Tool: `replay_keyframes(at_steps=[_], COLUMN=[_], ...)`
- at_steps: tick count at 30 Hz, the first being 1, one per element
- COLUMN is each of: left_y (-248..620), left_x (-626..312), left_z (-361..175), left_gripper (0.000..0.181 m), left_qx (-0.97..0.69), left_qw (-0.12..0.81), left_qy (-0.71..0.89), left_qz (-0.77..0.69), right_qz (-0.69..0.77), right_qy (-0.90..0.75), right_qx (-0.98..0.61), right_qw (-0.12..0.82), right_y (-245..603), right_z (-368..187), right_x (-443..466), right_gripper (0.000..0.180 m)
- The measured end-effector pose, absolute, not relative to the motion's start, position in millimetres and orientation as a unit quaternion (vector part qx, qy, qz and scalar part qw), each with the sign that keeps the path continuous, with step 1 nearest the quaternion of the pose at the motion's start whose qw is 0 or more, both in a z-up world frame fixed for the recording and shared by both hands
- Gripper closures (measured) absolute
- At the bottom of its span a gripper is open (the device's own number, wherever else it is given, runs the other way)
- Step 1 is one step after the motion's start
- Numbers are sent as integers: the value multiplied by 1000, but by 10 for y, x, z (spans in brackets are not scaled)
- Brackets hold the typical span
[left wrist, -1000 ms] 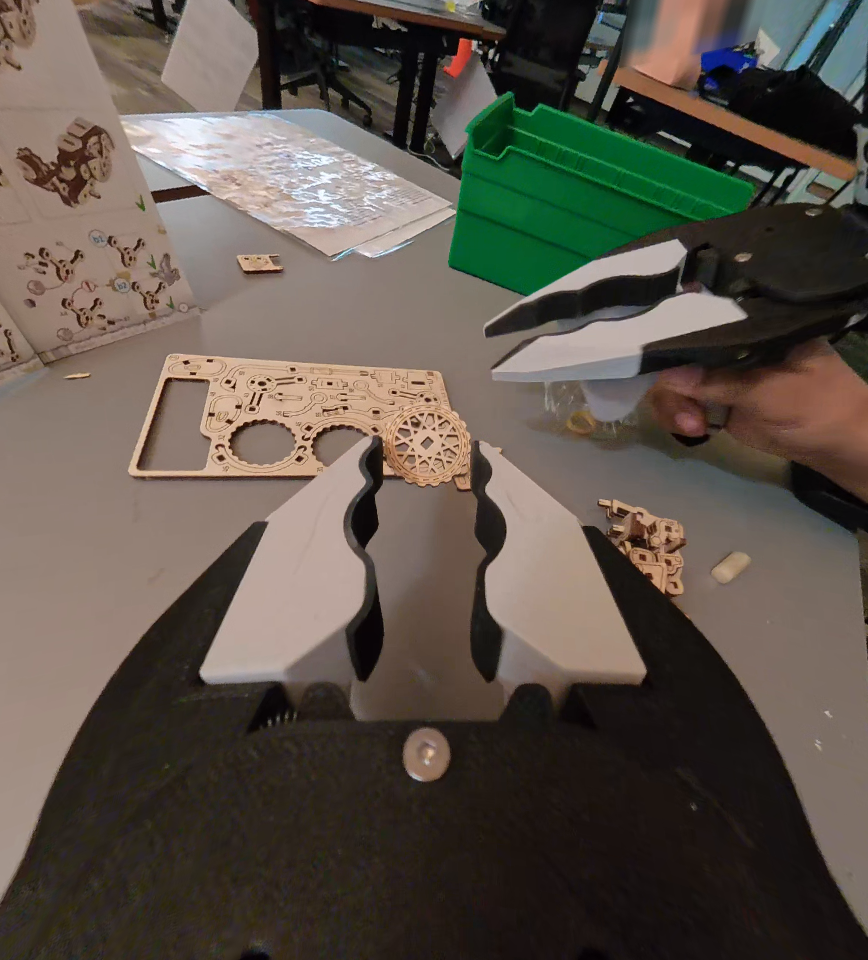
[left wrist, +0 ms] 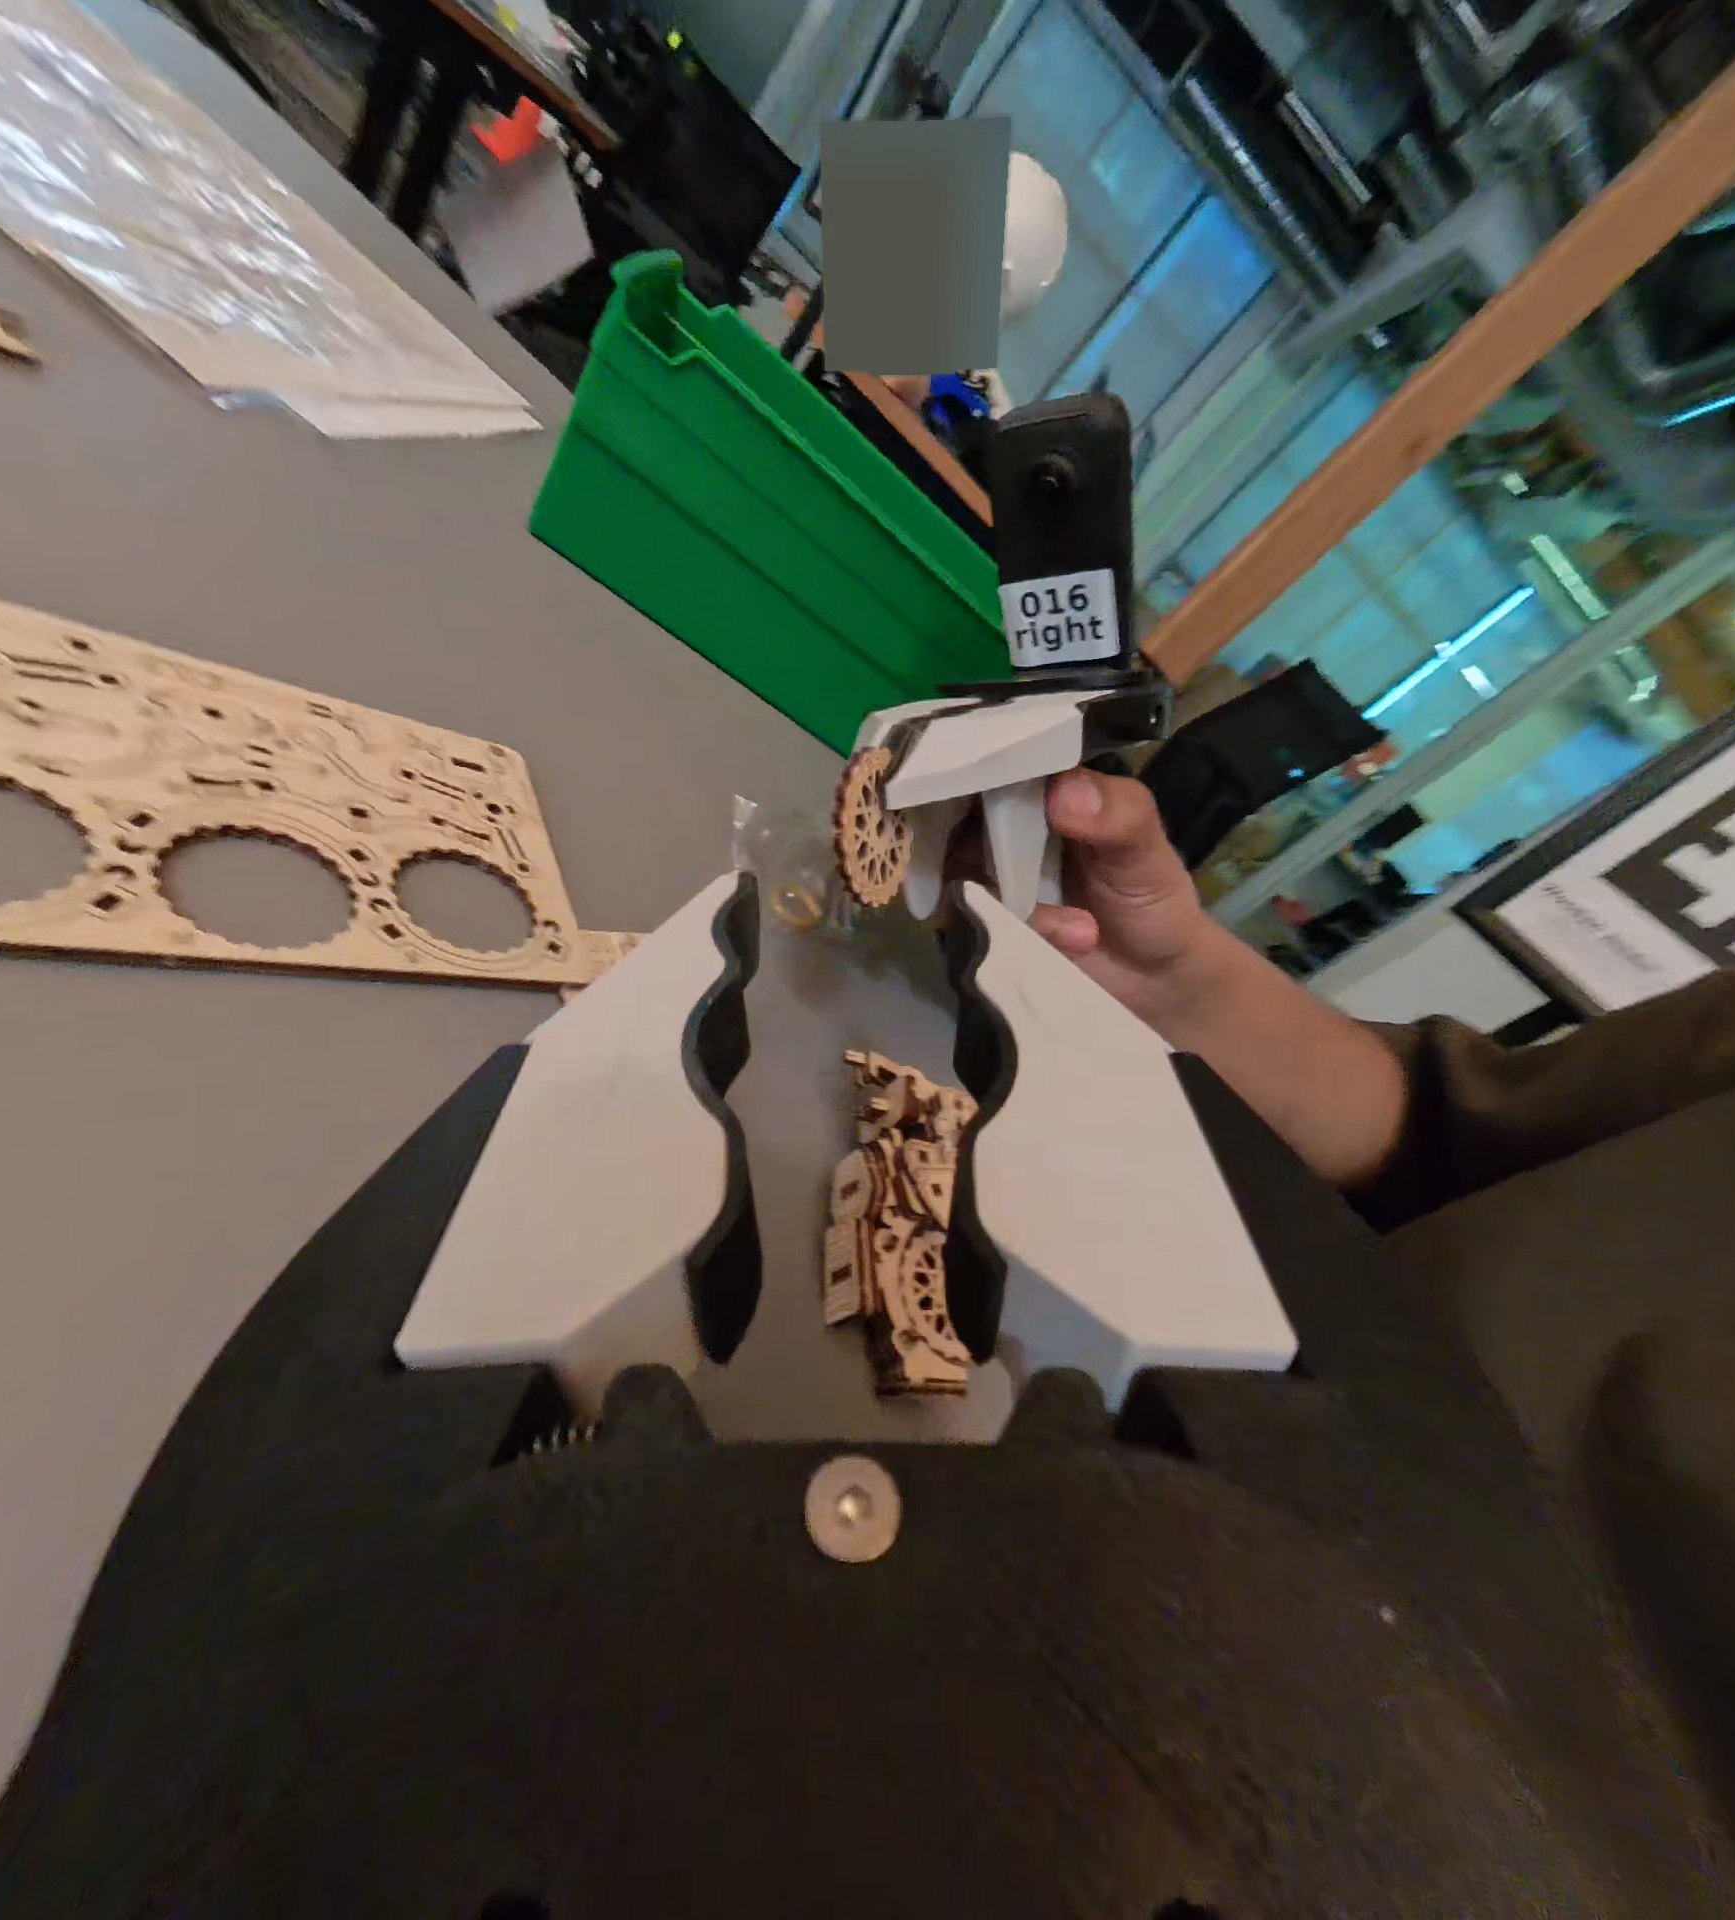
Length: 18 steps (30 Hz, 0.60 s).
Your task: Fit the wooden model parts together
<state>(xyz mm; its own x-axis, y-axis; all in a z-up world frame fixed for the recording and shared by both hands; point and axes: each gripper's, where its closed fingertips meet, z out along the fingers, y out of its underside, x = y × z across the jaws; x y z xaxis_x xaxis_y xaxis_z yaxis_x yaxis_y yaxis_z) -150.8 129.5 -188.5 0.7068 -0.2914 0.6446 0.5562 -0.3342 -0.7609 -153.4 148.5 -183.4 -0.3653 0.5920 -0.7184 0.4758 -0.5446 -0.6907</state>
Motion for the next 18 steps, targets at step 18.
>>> replay_keyframes(at_steps=[18], left_y=[1278], left_x=[-1455], left_z=[-1899], left_gripper=[169], left_qx=[-718], left_qw=[557], left_qy=[-89], left_qz=[-408], right_qz=[682], right_qy=[-489], right_qx=[-543], right_qw=[39], right_y=[1465], right_z=[-1828], right_x=[-1504], right_gripper=[179])
